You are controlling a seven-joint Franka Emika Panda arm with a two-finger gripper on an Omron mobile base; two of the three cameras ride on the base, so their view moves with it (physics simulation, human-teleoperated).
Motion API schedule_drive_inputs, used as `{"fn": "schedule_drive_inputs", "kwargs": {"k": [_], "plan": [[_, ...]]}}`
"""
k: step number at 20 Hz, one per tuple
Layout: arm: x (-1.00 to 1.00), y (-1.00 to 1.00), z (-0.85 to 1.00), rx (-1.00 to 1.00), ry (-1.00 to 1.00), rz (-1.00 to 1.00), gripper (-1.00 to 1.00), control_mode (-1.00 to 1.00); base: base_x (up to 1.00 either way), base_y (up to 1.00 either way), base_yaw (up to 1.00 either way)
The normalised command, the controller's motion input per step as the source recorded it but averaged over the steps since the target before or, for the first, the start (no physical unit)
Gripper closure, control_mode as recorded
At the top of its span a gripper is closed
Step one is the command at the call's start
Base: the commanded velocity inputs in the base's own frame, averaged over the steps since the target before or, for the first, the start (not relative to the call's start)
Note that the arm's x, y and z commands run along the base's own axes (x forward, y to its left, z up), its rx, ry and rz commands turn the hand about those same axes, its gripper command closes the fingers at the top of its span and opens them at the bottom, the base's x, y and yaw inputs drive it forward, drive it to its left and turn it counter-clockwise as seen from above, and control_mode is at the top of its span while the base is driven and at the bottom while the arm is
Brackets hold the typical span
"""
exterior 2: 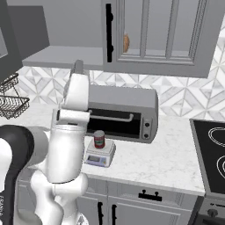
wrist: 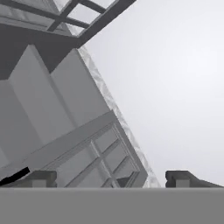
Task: Pick the canned food and place it on the digital scale for weighing, and close the cabinet.
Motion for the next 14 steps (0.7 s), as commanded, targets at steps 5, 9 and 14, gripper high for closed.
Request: {"fn": "schedule_drive_inputs", "kwargs": {"k": [5,9,14], "plan": [[-0.99,1.0,-0.03,-0.06,0.07,-0.14,-1.0,-1.0,0.0,0.0,0.0],[-1.0,0.85,-0.11,0.0,-0.09,-0.13,-1.0,-1.0,0.0,0.0,0.0],[-1.0,0.37,-0.01,0.0,-0.09,-0.05,-1.0,-1.0,0.0,0.0,0.0]]}}
